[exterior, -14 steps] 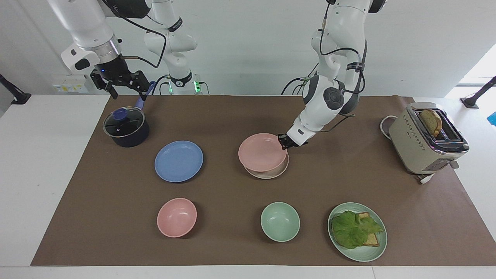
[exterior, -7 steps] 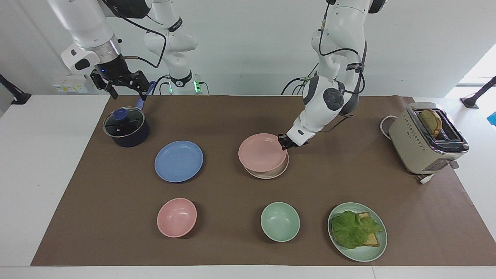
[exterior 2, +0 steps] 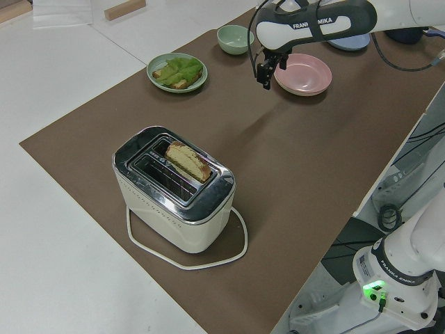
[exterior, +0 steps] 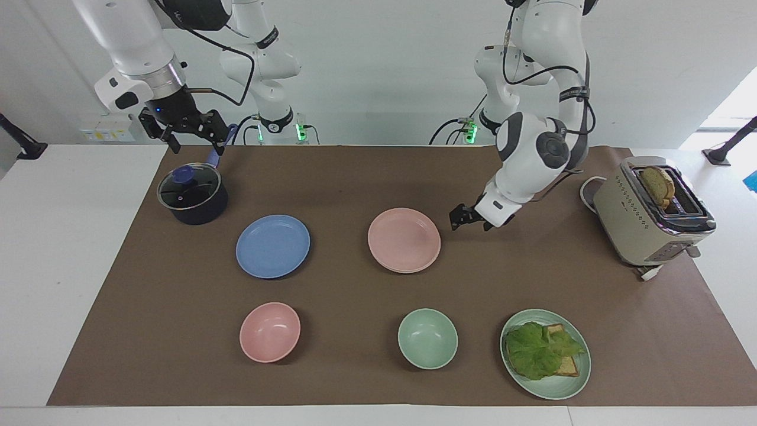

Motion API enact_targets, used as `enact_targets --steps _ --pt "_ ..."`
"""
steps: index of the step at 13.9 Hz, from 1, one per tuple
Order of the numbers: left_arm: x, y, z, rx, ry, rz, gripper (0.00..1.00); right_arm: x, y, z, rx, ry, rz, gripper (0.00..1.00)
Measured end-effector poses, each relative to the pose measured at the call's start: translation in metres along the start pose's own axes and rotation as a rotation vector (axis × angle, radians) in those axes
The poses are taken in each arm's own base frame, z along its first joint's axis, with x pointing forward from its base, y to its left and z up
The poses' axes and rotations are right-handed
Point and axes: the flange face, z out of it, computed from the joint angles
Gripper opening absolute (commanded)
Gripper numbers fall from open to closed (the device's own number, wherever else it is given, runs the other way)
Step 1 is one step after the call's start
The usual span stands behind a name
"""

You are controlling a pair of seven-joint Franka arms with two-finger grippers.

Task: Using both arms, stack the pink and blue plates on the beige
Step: 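Release the pink plate and withdraw the left gripper to rest, then reach the right gripper to the blue plate rim and grasp it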

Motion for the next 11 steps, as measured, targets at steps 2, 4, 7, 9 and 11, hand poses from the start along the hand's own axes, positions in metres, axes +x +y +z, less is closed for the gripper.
enact_targets --steps 2,4,7,9,11 --pt "0.006 -0.050 -0.035 0.021 0.011 0.017 1.00 0.001 0.001 0.012 -0.001 -0.010 0.001 1.00" --pt "0.004 -0.100 -0.070 0.050 0.024 0.022 1.00 0.005 0.007 0.033 0.000 -0.003 0.013 1.00" --pt "-0.005 -0.142 -0.113 0.104 0.028 0.031 1.00 0.009 0.014 0.064 0.000 -0.005 0.021 1.00" --pt "-0.007 -0.143 -0.135 0.139 0.044 0.045 1.00 0.012 0.013 0.083 0.000 0.003 0.021 1.00" --pt "-0.011 -0.137 -0.155 0.159 0.061 0.058 1.00 0.018 0.013 0.104 -0.002 -0.002 0.021 1.00"
